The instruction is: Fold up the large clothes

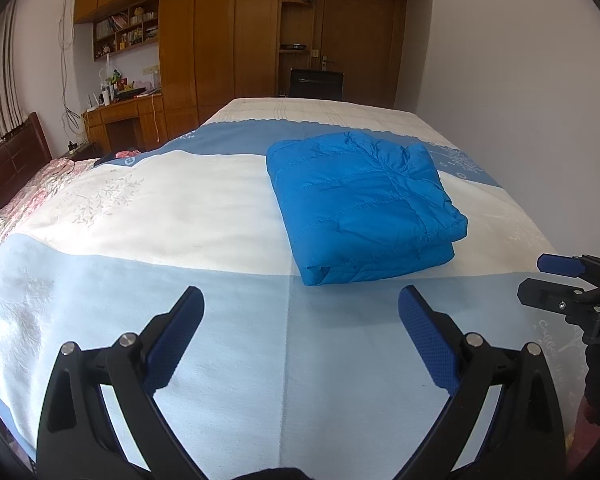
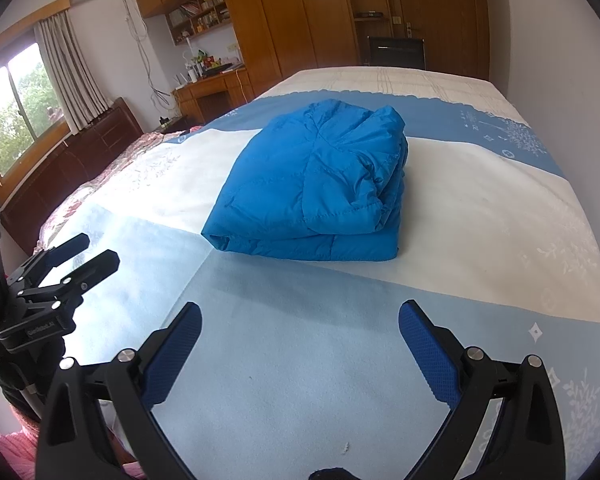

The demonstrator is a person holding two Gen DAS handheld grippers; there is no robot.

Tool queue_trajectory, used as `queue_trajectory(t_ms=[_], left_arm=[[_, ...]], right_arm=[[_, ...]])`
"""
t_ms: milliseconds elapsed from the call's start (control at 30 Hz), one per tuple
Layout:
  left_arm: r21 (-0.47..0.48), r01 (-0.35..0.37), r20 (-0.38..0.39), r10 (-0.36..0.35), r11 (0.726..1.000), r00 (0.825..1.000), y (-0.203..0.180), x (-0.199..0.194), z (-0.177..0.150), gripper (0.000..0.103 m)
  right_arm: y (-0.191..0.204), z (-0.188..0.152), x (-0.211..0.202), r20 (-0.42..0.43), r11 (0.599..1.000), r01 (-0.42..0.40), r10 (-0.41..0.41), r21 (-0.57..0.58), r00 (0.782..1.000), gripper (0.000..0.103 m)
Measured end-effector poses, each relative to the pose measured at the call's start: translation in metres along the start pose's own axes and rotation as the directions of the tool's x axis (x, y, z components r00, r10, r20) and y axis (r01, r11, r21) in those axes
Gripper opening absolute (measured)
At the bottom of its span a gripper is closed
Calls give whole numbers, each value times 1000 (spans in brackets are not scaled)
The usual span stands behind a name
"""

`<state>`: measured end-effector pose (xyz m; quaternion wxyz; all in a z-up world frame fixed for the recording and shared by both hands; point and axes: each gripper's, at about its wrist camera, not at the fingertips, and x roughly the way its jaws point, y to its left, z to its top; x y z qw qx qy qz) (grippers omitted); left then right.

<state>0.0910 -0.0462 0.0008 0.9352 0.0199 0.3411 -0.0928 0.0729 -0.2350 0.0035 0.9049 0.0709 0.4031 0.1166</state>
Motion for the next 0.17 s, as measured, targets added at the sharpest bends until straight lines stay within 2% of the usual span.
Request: queue_trajectory(t_ms=[167], left_arm=[[-2,0,-3,0,1000,1000,-1,1,0,97]], right_arm=[[0,0,0,-1,1000,0,0,1,1000,99]])
